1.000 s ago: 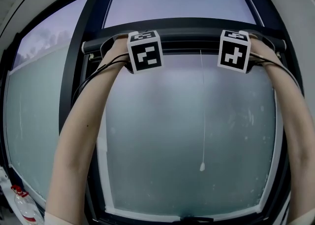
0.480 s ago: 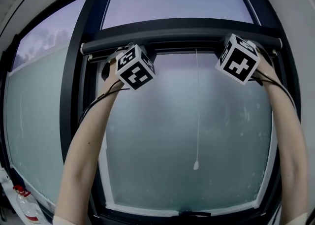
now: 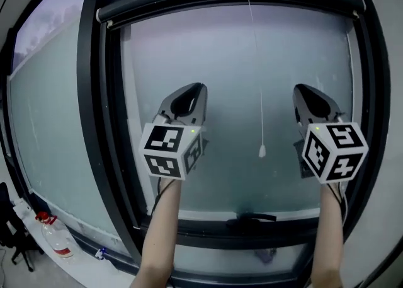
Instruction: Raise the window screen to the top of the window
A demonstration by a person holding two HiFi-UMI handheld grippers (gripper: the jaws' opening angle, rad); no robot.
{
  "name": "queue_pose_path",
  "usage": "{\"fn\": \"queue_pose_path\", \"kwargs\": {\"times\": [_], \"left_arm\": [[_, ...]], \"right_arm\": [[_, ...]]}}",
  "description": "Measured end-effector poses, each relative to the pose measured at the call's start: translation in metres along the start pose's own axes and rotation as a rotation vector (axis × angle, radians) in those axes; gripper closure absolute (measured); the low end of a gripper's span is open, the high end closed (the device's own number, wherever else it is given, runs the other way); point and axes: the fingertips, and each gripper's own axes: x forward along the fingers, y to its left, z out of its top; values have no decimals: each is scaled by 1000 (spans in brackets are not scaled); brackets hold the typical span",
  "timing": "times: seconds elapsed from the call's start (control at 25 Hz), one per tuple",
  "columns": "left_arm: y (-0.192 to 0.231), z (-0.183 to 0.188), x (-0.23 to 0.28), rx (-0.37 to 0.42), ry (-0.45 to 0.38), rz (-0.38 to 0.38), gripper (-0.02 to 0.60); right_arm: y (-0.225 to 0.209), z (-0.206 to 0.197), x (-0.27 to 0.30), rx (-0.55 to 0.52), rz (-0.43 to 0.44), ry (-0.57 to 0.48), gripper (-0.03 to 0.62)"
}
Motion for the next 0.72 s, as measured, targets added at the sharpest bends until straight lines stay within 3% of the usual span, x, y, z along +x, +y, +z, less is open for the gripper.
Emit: {"fn": "queue_pose_path", "kwargs": {"times": [0.12, 0.24, 0.44, 0.56, 0.72], "left_arm": [[-28, -60, -66, -48, 77, 63, 558], [-54, -129, -148, -81, 203, 136, 558], [-106, -217, -274, -256, 399, 176, 558], [-123, -237, -301, -327, 459, 203, 558], [-153, -221, -295, -275, 482, 152, 558]], "right_arm": [[10, -83, -75, 147, -45, 80, 574], [36, -161, -138, 195, -61, 203, 574], [89, -244, -234, 239, -41, 387, 583], [105, -263, -260, 285, -56, 449, 589], [126, -264, -277, 428, -14, 457, 589]]}}
